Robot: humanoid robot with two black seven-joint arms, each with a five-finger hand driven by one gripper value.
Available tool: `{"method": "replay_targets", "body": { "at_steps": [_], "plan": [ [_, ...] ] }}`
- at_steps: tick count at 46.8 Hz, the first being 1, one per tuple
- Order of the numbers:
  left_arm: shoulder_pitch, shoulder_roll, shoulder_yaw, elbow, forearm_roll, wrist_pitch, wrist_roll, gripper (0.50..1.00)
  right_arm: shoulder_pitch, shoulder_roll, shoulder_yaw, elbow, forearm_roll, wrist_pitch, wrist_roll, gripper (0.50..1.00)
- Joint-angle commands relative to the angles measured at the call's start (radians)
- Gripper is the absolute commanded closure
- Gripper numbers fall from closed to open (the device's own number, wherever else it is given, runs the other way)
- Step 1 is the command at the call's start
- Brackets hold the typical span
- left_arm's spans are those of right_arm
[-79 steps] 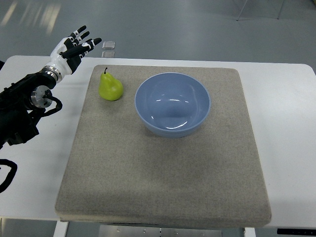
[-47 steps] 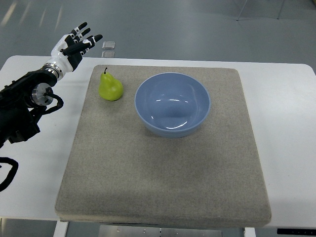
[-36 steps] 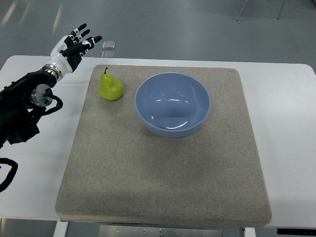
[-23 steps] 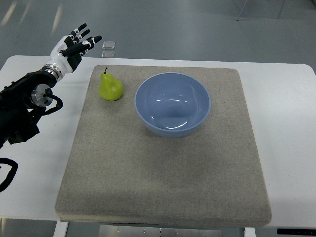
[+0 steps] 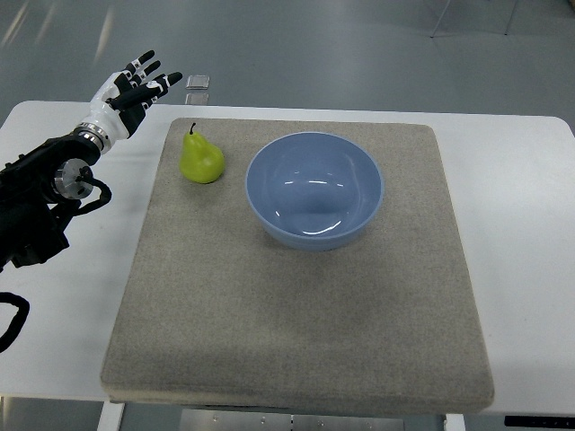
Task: Place pear in bowl with left hand
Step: 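Move the open left hand over the yellow-green pear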
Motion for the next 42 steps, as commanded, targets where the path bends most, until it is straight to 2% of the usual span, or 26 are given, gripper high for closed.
{"method": "replay_targets", "body": {
  "at_steps": [1,12,21,28,35,42],
  "plan": [
    [-0.004,0.001,0.003,-0.004,0.004,0.0,0.0,0.506,0.0,0.0,0.0,0.0,0.0,0.0,0.0,0.576],
    [-0.004,0.047,0.014,-0.04,0.016,-0.003,0.0,0.508,0.0,0.0,0.0,0.0,0.0,0.0,0.0,0.576],
    [-0.014,0.144,0.075,-0.211,0.03,0.002,0.001,0.51,0.0,0.0,0.0,0.0,0.0,0.0,0.0,0.576],
    [-0.044,0.194,0.163,-0.281,0.046,0.031,0.001,0.51,0.0,0.0,0.0,0.0,0.0,0.0,0.0,0.576],
    [-0.086,0.248,0.261,-0.31,0.171,0.031,0.001,0.508,0.0,0.0,0.0,0.0,0.0,0.0,0.0,0.576],
    [-0.106,0.302,0.269,-0.373,0.327,0.029,0.003,0.508,0.0,0.0,0.0,0.0,0.0,0.0,0.0,0.574]
  ]
}}
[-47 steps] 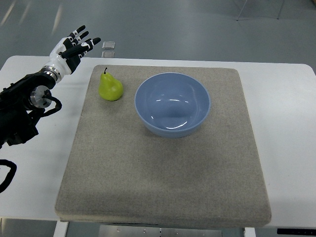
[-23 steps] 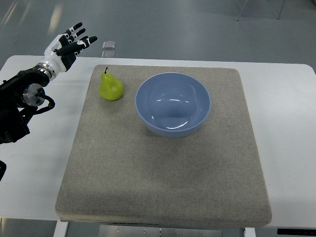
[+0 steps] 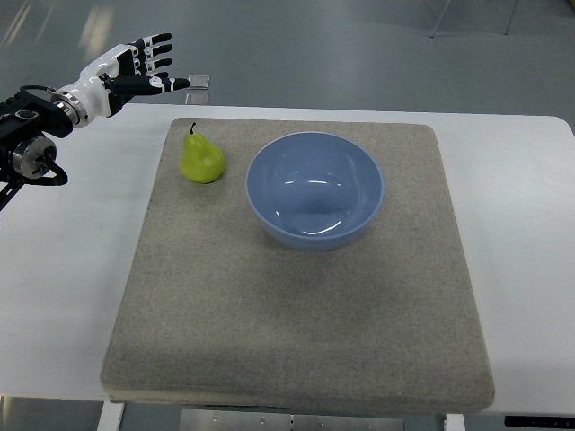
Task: Place pear in bowl with left hand
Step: 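Move the open left hand over the yellow-green pear, then lower the left hand and close its fingers around the pear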
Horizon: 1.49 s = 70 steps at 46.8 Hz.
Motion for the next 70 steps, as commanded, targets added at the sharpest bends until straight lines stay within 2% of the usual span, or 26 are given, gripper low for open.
{"method": "replay_targets", "body": {
  "at_steps": [1,16,25,54,64,70],
  "plan": [
    [-0.012,0.04,0.001,-0.049,0.094,-0.002,0.001,0.508,0.0,0.0,0.0,0.0,0.0,0.0,0.0,0.576],
    [-0.026,0.127,0.001,-0.196,0.487,-0.042,0.0,0.51,0.0,0.0,0.0,0.0,0.0,0.0,0.0,0.576],
    [-0.038,0.14,0.001,-0.201,0.657,-0.074,-0.002,0.51,0.0,0.0,0.0,0.0,0.0,0.0,0.0,0.574],
    [-0.099,0.107,0.009,-0.219,1.202,-0.066,-0.06,0.516,0.0,0.0,0.0,0.0,0.0,0.0,0.0,0.574],
    [-0.099,0.071,0.05,-0.214,1.25,-0.06,-0.06,0.521,0.0,0.0,0.0,0.0,0.0,0.0,0.0,0.574],
    [-0.099,0.04,0.087,-0.185,1.262,-0.016,-0.059,0.527,0.0,0.0,0.0,0.0,0.0,0.0,0.0,0.574]
  ]
}}
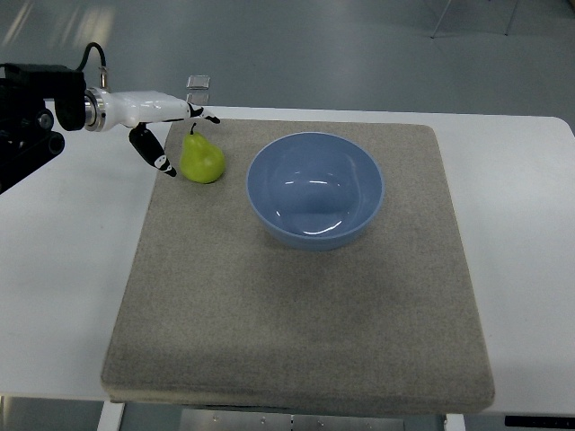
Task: Place pear in bowl with left hand
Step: 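Lower the left hand and close its fingers around the pear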
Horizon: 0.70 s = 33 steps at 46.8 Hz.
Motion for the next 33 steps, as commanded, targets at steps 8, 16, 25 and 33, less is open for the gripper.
{"method": "replay_targets", "body": {
  "at_steps": [8,16,25,33],
  "plan": [
    [0.002,-0.045,0.008,0.035,0.013,0.053,0.004,0.527,0.0,0.0,0.0,0.0,0.0,0.0,0.0,0.574],
    [0.002,-0.056,0.008,0.058,0.01,0.055,0.004,0.525,0.0,0.0,0.0,0.0,0.0,0.0,0.0,0.576],
    [0.008,-0.074,0.008,0.082,0.003,0.075,0.004,0.525,0.0,0.0,0.0,0.0,0.0,0.0,0.0,0.576],
    [0.011,-0.082,0.007,0.101,-0.003,0.082,0.004,0.525,0.0,0.0,0.0,0.0,0.0,0.0,0.0,0.576]
  ]
}}
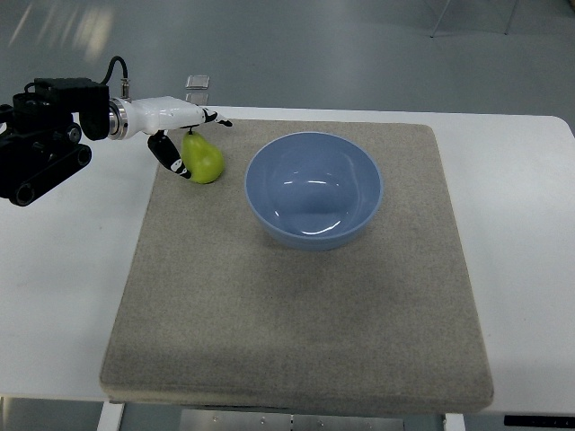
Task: Place pear in bowl with left hand
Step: 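Lower the left hand and close its fingers around the pear, then lift the pear with the left hand off the mat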
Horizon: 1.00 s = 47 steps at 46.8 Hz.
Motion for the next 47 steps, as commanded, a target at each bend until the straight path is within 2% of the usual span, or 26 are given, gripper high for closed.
{"method": "replay_targets", "body": {
  "at_steps": [1,25,32,36,38,40,47],
  "plan": [
    [0.002,-0.002,0.0,0.002,-0.002,0.0,0.0,0.525,0.0,0.0,0.0,0.0,0.0,0.0,0.0,0.574],
    [0.029,-0.013,0.003,0.005,-0.005,-0.003,-0.002,0.525,0.0,0.0,0.0,0.0,0.0,0.0,0.0,0.576],
    [0.029,-0.011,0.003,0.013,-0.002,-0.003,-0.002,0.544,0.0,0.0,0.0,0.0,0.0,0.0,0.0,0.576],
    [0.029,-0.011,0.003,0.019,-0.002,-0.003,-0.003,0.561,0.0,0.0,0.0,0.0,0.0,0.0,0.0,0.574],
    [0.029,-0.011,0.003,0.019,-0.003,-0.003,-0.003,0.598,0.0,0.0,0.0,0.0,0.0,0.0,0.0,0.574],
    [0.029,-0.013,0.003,0.019,-0.003,-0.003,-0.003,0.609,0.0,0.0,0.0,0.0,0.0,0.0,0.0,0.574],
    [0.029,-0.013,0.0,0.019,-0.008,-0.003,-0.003,0.705,0.0,0.0,0.0,0.0,0.0,0.0,0.0,0.574]
  ]
}}
